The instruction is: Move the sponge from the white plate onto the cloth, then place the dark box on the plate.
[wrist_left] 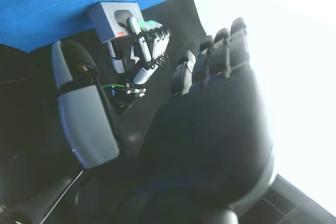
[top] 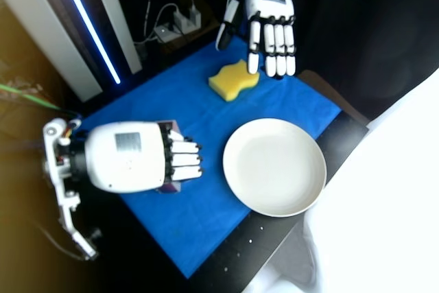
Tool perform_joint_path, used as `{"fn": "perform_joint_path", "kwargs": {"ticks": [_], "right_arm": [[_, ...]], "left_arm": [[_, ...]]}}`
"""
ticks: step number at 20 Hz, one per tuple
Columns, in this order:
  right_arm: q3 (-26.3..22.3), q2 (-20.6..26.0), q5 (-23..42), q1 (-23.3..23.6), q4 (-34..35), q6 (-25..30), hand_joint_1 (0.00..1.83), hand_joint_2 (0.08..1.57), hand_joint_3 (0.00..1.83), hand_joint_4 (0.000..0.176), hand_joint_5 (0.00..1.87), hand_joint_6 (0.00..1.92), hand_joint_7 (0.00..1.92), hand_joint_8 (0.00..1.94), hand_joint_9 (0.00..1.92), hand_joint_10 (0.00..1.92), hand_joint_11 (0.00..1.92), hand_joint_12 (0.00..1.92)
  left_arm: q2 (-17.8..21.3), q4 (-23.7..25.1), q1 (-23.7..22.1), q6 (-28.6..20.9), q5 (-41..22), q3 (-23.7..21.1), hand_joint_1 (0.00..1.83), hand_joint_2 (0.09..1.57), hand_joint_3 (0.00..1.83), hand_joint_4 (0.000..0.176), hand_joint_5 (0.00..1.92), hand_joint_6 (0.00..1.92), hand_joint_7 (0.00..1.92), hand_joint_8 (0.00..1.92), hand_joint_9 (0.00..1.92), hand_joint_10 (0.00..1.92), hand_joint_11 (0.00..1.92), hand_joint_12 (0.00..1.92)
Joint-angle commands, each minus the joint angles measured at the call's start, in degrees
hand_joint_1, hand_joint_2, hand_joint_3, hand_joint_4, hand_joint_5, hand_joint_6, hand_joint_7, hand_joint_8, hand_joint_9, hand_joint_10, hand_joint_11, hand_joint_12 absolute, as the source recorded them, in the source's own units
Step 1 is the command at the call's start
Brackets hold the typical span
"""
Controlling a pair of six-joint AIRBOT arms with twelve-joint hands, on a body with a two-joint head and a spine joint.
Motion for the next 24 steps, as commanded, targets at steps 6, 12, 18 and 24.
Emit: {"fn": "perform_joint_path", "kwargs": {"ticks": [6,12,18,24], "right_arm": [[-4.9,2.6,2.2,5.2,6.0,-6.8,1.34,1.14,0.0,0.0,0.93,0.96,0.89,1.22,0.86,1.41,0.76,1.71],[-4.9,2.6,2.3,11.3,12.7,-11.8,1.33,1.2,0.0,0.0,0.77,1.36,0.87,1.21,0.73,1.37,0.39,1.55],[4.5,-6.4,0.6,13.6,17.0,-11.8,1.49,1.06,0.0,0.0,0.9,1.05,1.08,0.82,1.13,0.84,0.85,1.28],[11.2,-13.3,-5.7,14.2,17.2,-11.8,1.39,1.08,0.0,0.0,0.92,1.09,1.04,0.92,1.02,0.99,0.77,1.24]], "left_arm": [[-0.1,-2.3,0.7,0.0,-7.8,-0.3,0.74,0.89,0.01,0.109,0.0,0.0,0.0,0.0,0.0,0.0,0.04,0.02],[-0.1,-4.3,2.3,0.0,-10.0,-0.4,0.78,0.9,0.01,0.094,0.01,0.0,0.02,0.0,0.0,0.0,0.01,0.0],[-0.4,-4.6,2.7,0.0,-10.4,-0.5,0.72,0.91,0.01,0.088,0.01,0.0,0.0,0.0,0.0,0.0,0.01,0.0],[-0.3,-5.1,2.7,0.0,-12.6,-0.4,0.85,0.86,0.0,0.087,0.03,0.0,0.02,0.01,0.0,0.0,0.01,0.0]]}}
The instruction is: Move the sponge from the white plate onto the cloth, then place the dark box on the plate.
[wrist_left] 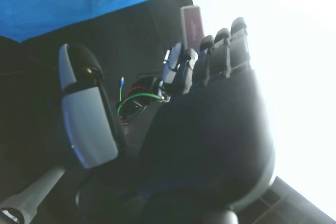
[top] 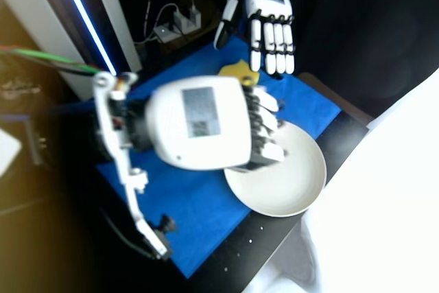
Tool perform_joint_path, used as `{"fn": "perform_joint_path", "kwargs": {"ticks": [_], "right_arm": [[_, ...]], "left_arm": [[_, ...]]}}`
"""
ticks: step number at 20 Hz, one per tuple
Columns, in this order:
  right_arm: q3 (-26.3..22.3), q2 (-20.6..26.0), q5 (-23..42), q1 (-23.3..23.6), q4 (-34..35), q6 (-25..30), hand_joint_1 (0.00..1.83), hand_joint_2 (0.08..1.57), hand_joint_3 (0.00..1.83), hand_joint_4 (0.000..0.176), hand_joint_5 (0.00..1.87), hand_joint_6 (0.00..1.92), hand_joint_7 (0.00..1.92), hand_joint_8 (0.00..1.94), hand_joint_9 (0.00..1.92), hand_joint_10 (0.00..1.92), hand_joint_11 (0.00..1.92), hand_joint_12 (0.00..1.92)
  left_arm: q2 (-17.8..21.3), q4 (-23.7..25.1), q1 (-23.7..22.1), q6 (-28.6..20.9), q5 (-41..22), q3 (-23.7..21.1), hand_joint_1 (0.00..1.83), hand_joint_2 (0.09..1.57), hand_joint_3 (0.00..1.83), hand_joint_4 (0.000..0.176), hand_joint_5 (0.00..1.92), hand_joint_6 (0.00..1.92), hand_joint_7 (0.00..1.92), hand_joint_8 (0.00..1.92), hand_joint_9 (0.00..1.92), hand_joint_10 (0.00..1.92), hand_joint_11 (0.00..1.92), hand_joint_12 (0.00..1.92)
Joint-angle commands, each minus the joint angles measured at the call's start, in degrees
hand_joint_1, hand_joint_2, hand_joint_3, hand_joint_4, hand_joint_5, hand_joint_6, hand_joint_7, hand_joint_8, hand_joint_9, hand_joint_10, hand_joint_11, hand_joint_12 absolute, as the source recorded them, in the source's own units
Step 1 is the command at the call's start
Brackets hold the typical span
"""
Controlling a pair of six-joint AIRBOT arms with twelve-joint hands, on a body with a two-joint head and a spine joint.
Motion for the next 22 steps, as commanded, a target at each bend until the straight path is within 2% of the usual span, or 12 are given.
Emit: {"fn": "perform_joint_path", "kwargs": {"ticks": [1,6,7,10,13,14,15,16,17,18,20,22], "right_arm": [[0.8,-0.9,2.2,0.7,3.4,0.1,1.39,1.09,0.0,0.0,0.9,1.13,1.03,0.93,1.01,1.0,0.73,1.23],[3.1,-4.2,-1.1,0.7,2.8,0.1,1.39,1.07,0.0,0.0,0.93,1.07,1.05,0.87,1.13,0.87,0.99,1.08],[3.5,-5.4,-2.7,0.7,1.7,0.1,1.39,1.08,0.01,0.0,0.94,1.03,0.97,1.0,1.05,1.01,0.94,1.17],[5.1,-8.4,-6.4,0.7,-1.0,0.2,1.37,1.1,0.01,0.0,0.9,1.22,0.98,1.03,0.98,0.98,0.68,1.21],[5.9,-10.5,-10.4,0.7,-4.0,0.2,1.24,1.14,0.0,0.0,0.89,1.11,0.91,1.19,0.88,1.29,0.75,1.49],[5.9,-10.7,-11.2,0.7,-4.9,0.2,1.21,1.16,0.0,0.0,0.83,1.11,0.92,1.24,0.84,1.35,0.79,1.61],[5.9,-10.9,-11.6,0.7,-5.2,0.2,1.02,1.07,0.0,0.0,0.53,0.52,0.65,0.95,0.65,1.29,0.6,1.67],[5.9,-11.3,-12.2,0.6,-5.8,0.4,0.93,1.03,0.0,0.022,0.41,0.18,0.49,0.68,0.55,1.25,0.57,1.64],[5.9,-11.4,-12.4,0.6,-6.0,0.7,0.76,1.01,0.0,0.054,0.19,0.04,0.37,0.29,0.53,0.95,0.59,1.43],[5.9,-11.5,-12.4,0.6,-6.0,1.1,0.74,1.0,0.0,0.063,0.1,0.02,0.32,0.09,0.57,0.7,0.6,1.28],[6.1,-11.6,-12.4,0.6,-6.3,1.3,0.74,0.99,0.0,0.147,0.0,0.0,0.14,0.0,0.47,0.16,0.27,1.17],[6.1,-11.6,-12.4,0.4,-6.4,1.3,0.76,0.97,0.0,0.174,0.0,0.0,0.11,0.0,0.39,0.06,0.06,1.14]], "left_arm": [[-0.2,-1.2,-0.5,0.0,-7.4,0.2,0.87,0.85,0.0,0.103,0.02,0.0,0.01,0.0,0.0,0.0,0.0,0.0],[-0.2,-1.2,-0.6,0.0,-7.9,0.3,0.82,0.83,0.0,0.097,0.03,0.0,0.02,0.01,0.0,0.0,0.04,0.02],[-0.2,-1.2,-0.6,0.0,-8.0,0.3,0.82,0.84,0.0,0.096,0.04,0.01,0.02,0.01,0.0,0.0,0.05,0.02],[-0.6,-1.7,-0.6,-0.1,-8.4,0.7,0.78,0.87,0.0,0.08,0.06,0.01,0.03,0.01,0.03,0.01,0.11,0.06],[-1.0,-1.7,-0.8,-0.8,-8.8,1.1,0.78,0.89,0.01,0.095,0.06,0.01,0.03,0.0,0.01,0.0,0.07,0.06],[-1.0,-1.7,-0.8,-0.9,-8.9,1.1,0.79,0.89,0.01,0.114,0.06,0.01,0.03,0.0,0.0,0.0,0.06,0.06],[-1.0,-1.7,-0.8,-0.9,-9.0,1.1,0.79,0.9,0.01,0.121,0.06,0.0,0.02,0.0,0.0,0.0,0.04,0.05],[-1.0,-1.7,-0.8,-1.0,-9.1,1.1,0.8,0.9,0.01,0.129,0.06,0.0,0.01,0.0,0.0,0.0,0.03,0.05],[-1.0,-1.7,-0.8,-1.0,-9.1,1.1,0.8,0.89,0.01,0.122,0.06,0.0,0.0,0.0,0.0,0.0,0.04,0.06],[-1.0,-1.7,-0.8,-1.1,-9.2,1.1,0.8,0.89,0.01,0.116,0.06,0.0,0.0,0.0,0.0,0.0,0.04,0.06],[-1.0,-1.9,-0.8,-1.1,-9.5,1.1,0.78,0.9,0.01,0.099,0.07,0.0,0.0,0.0,0.0,0.0,0.03,0.06],[-1.0,-2.1,-0.8,-1.1,-9.8,1.1,0.76,0.9,0.01,0.099,0.07,0.0,0.01,0.0,0.0,0.0,0.04,0.08]]}}
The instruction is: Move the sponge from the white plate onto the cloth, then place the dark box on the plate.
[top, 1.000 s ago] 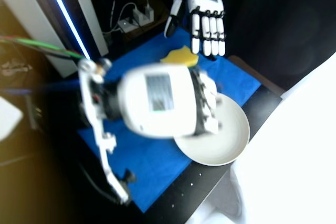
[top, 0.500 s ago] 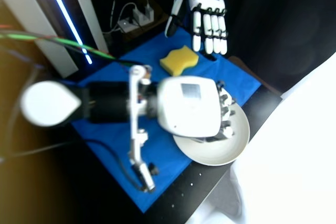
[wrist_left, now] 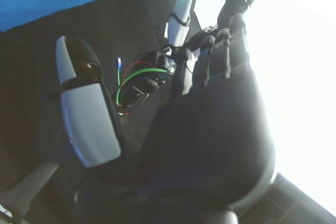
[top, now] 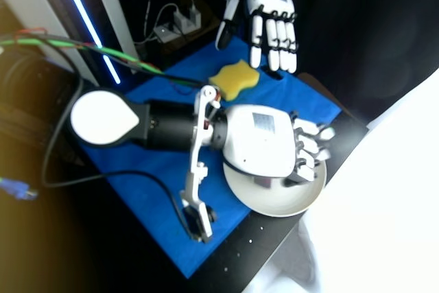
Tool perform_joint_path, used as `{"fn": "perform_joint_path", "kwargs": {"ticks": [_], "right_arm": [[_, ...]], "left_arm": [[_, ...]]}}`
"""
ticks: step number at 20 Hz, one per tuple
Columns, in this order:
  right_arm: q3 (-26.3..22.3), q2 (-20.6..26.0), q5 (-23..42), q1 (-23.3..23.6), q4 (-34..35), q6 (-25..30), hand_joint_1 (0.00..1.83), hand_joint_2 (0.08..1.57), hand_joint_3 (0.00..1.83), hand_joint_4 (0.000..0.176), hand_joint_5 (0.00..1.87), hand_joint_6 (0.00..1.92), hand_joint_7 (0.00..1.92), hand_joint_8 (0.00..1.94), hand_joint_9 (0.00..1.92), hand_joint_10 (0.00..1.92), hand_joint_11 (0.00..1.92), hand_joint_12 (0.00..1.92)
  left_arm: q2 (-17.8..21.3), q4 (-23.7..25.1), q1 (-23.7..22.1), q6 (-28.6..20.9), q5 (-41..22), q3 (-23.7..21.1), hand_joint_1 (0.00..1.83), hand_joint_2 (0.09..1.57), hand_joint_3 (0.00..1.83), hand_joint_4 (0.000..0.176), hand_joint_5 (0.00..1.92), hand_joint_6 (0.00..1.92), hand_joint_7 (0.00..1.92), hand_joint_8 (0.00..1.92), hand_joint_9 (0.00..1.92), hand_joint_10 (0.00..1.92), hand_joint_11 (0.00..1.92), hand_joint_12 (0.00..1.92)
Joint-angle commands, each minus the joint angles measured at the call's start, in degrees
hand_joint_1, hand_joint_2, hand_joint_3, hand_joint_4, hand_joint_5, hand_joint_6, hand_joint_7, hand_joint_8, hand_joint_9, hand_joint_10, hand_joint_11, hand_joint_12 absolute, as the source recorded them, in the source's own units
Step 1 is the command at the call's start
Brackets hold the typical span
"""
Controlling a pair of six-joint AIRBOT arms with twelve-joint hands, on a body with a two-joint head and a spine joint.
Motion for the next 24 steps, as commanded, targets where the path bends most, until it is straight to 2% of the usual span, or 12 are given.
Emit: {"fn": "perform_joint_path", "kwargs": {"ticks": [1,3,4,8,11,12,13,14,17,19,20,24], "right_arm": [[0.2,-0.1,2.9,0.4,2.0,0.2,0.73,0.96,0.0,0.176,0.0,0.0,0.1,0.0,0.34,0.02,0.01,1.05],[-0.1,-0.1,2.9,0.4,1.9,0.2,0.7,0.94,0.0,0.176,0.0,0.0,0.01,0.0,0.08,0.06,0.0,0.23],[-0.4,-0.1,2.9,0.4,1.9,0.2,0.71,0.92,0.0,0.176,0.0,0.0,0.0,0.0,0.01,0.01,0.0,0.04],[-1.7,3.4,7.6,-0.7,7.4,0.2,0.65,0.84,0.0,0.176,0.0,0.0,0.0,0.0,0.0,0.0,0.0,0.0],[-4.1,9.7,17.9,-4.0,22.0,-0.5,0.62,0.83,0.0,0.176,0.0,0.0,0.0,0.0,0.0,0.0,0.0,0.0],[-5.2,11.1,20.3,-4.7,24.5,-1.0,0.66,0.86,0.0,0.176,0.0,0.0,0.0,0.0,0.0,0.0,0.0,0.0],[-6.9,13.6,24.7,-6.2,27.4,-1.1,0.66,0.87,0.0,0.176,0.0,0.0,0.0,0.0,0.0,0.0,0.0,0.0],[-8.8,15.8,29.4,-7.4,30.4,-1.1,0.67,0.85,0.0,0.176,0.0,0.0,0.0,0.0,0.0,0.0,0.0,0.0],[-18.5,24.2,42.0,-12.8,40.1,-7.8,0.68,0.86,0.0,0.174,0.01,0.0,0.0,0.0,0.0,0.0,0.0,0.0],[-26.2,30.1,51.5,-19.8,47.5,-14.0,0.78,0.87,0.0,0.175,0.0,0.0,0.0,0.0,0.0,0.0,0.0,0.0],[-29.0,32.4,56.3,-24.3,51.3,-15.3,0.83,0.88,0.0,0.165,0.0,0.0,0.01,0.0,0.0,0.0,0.0,0.0],[-36.6,34.9,75.2,-43.9,67.4,-16.5,0.7,0.88,0.01,0.176,0.0,0.0,0.01,0.0,0.0,0.0,0.0,0.0]], "left_arm": [[-0.2,-1.3,-0.6,-0.2,-7.3,0.3,0.76,0.9,0.0,0.11,0.07,0.0,0.02,0.0,0.0,0.0,0.04,0.08],[-0.2,-1.4,-0.6,-0.2,-7.3,0.3,0.77,0.89,0.0,0.119,0.06,0.0,0.02,0.0,0.0,0.0,0.0,0.16],[-0.2,-1.4,-0.6,-0.2,-7.3,0.2,0.78,0.89,0.0,0.116,0.07,0.0,0.02,0.0,0.0,0.0,0.0,0.17],[0.4,-2.5,0.3,-0.2,-8.8,-0.1,0.76,0.92,0.01,0.121,0.02,0.0,0.0,0.0,0.0,0.0,0.0,0.05],[1.4,-5.4,1.9,-0.2,-12.9,-0.7,0.75,0.89,0.0,0.165,0.01,0.01,0.0,0.0,0.0,0.0,0.0,0.0],[1.6,-6.5,2.5,0.1,-14.6,-0.8,0.72,0.91,0.0,0.128,0.0,0.0,0.0,0.0,0.0,0.0,0.0,0.0],[2.0,-9.4,3.8,1.0,-18.5,-1.3,0.71,0.92,0.01,0.121,0.0,0.0,0.0,0.0,0.0,0.0,0.0,0.0],[2.4,-11.8,5.3,1.4,-22.3,-1.8,0.63,0.92,0.0,0.165,0.0,0.0,0.0,0.0,0.0,0.0,0.0,0.0],[3.0,-18.5,11.4,1.3,-36.4,-3.8,0.49,0.92,0.01,0.176,0.0,0.0,0.0,0.0,0.0,0.0,0.0,0.0],[2.9,-21.3,15.4,0.3,-43.6,-5.2,0.4,0.93,0.01,0.176,0.0,0.0,0.0,0.0,0.0,0.0,0.09,0.04],[2.9,-22.1,17.2,-0.5,-45.5,-5.8,0.3,0.97,0.0,0.176,0.0,0.0,0.0,0.0,0.01,0.02,0.02,0.35],[0.6,-26.2,23.9,-4.1,-52.7,-6.9,0.23,0.95,0.0,0.176,0.0,0.0,0.0,0.0,0.01,0.0,0.0,0.67]]}}
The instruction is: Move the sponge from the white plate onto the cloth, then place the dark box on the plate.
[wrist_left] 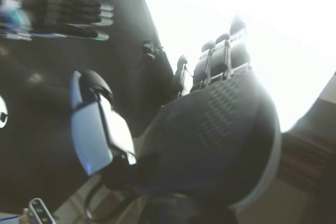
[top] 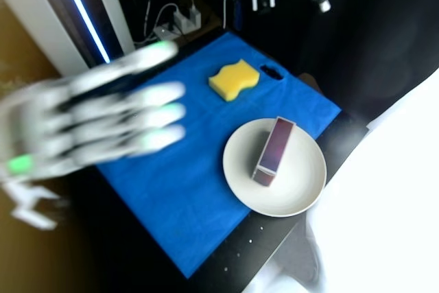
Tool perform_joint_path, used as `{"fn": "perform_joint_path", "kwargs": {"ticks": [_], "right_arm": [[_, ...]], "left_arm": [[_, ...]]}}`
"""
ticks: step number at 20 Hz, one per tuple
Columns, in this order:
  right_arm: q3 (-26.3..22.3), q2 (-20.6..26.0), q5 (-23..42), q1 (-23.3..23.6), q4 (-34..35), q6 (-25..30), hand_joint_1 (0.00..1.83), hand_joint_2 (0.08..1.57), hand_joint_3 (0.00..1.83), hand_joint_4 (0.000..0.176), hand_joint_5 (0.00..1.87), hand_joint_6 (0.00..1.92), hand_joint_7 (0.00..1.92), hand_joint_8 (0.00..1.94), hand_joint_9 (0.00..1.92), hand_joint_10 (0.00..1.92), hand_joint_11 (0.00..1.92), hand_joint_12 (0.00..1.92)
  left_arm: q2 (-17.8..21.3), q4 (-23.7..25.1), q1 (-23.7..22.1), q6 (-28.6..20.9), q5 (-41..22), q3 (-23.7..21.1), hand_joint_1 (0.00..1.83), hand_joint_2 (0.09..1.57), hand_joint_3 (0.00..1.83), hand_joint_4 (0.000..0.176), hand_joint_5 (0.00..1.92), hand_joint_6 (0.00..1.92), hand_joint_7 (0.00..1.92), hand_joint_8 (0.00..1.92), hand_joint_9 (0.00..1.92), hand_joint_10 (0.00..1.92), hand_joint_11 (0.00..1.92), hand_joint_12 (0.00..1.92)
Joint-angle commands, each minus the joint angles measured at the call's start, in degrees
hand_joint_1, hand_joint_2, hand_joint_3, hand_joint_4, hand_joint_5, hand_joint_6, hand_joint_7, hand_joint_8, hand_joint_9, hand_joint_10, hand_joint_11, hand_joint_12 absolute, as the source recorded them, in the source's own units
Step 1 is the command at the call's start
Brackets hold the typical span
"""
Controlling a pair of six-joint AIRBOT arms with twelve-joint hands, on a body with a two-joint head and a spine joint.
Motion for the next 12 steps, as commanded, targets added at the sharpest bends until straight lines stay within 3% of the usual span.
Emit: {"fn": "perform_joint_path", "kwargs": {"ticks": [1,2,5,7,12], "right_arm": [[-0.7,-0.5,11.8,-1.2,3.6,0.3,0.73,0.88,0.01,0.176,0.0,0.0,0.0,0.0,0.0,0.0,0.0,0.0],[-1.9,-0.9,13.8,-4.8,6.9,0.3,0.67,0.94,0.01,0.176,0.0,0.0,0.02,0.0,0.0,0.0,0.0,0.0],[-3.3,-1.9,13.8,-9.5,10.9,0.4,0.63,0.95,0.0,0.176,0.0,0.0,0.03,0.0,0.0,0.0,0.0,0.0],[-3.2,-2.1,13.8,-9.5,10.7,0.4,0.64,0.96,0.01,0.176,0.0,0.0,0.02,0.0,0.0,0.0,0.0,0.0],[-1.9,-1.9,13.8,-9.3,8.7,0.5,0.66,0.99,0.01,0.176,0.0,0.0,0.0,0.0,0.0,0.0,0.0,0.0]], "left_arm": [[-0.3,0.3,-0.1,-1.2,-9.7,-0.1,0.22,0.97,0.0,0.175,0.0,0.0,0.0,0.0,0.01,0.0,0.0,0.71],[-0.6,0.2,0.1,-1.6,-10.1,-0.1,0.23,0.99,0.01,0.168,0.0,0.0,0.0,0.0,0.02,0.0,0.0,0.72],[-1.4,-0.5,0.4,-1.7,-10.9,-0.1,0.26,0.98,0.0,0.176,0.0,0.0,0.0,0.0,0.0,0.0,0.0,0.59],[-1.6,-1.1,1.6,-2.7,-11.6,-0.2,0.33,0.98,0.0,0.176,0.0,0.0,0.0,0.0,0.0,0.0,0.0,0.36],[-0.7,-0.5,0.8,-4.8,-13.6,1.5,0.28,1.08,0.02,0.176,0.0,0.0,0.01,0.0,0.03,0.01,0.0,0.44]]}}
